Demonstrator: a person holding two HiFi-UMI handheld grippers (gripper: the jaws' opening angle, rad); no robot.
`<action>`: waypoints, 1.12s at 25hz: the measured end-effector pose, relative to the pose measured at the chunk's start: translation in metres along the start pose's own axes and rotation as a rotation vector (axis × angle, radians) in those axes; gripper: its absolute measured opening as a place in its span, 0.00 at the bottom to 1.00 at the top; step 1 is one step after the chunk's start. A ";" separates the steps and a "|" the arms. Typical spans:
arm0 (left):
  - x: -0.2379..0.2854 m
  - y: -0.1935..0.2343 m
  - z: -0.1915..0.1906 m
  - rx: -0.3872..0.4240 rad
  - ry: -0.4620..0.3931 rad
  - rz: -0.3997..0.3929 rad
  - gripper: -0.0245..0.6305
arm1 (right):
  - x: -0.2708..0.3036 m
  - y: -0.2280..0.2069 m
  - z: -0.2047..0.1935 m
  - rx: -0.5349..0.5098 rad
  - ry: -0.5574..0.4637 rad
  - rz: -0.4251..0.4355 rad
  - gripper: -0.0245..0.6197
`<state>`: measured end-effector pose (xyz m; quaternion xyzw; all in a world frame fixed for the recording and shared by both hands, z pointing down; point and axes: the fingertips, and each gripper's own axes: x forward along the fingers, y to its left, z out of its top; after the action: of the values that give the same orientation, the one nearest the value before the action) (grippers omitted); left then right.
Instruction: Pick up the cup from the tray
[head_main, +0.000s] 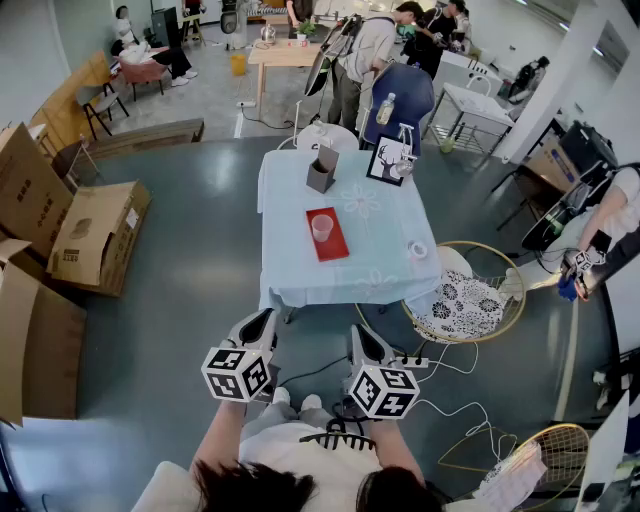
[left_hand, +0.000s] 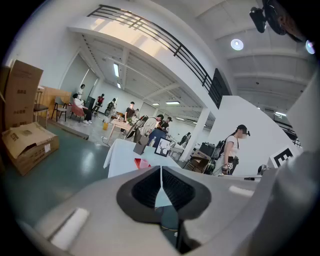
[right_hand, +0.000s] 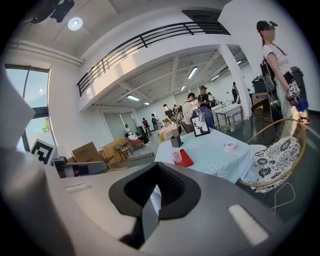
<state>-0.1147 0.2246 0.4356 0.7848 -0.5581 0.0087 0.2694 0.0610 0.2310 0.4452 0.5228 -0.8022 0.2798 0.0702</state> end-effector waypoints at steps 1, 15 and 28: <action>0.000 0.000 0.000 0.004 0.000 -0.001 0.04 | -0.001 -0.001 -0.001 0.000 -0.001 -0.003 0.08; 0.006 -0.005 -0.002 0.025 0.015 -0.013 0.04 | 0.000 -0.004 0.001 -0.043 -0.002 -0.024 0.08; 0.006 -0.008 0.000 0.033 0.016 0.025 0.04 | -0.001 -0.012 0.011 -0.152 -0.008 -0.033 0.08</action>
<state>-0.1051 0.2218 0.4343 0.7819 -0.5657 0.0274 0.2607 0.0739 0.2228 0.4401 0.5304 -0.8125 0.2147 0.1111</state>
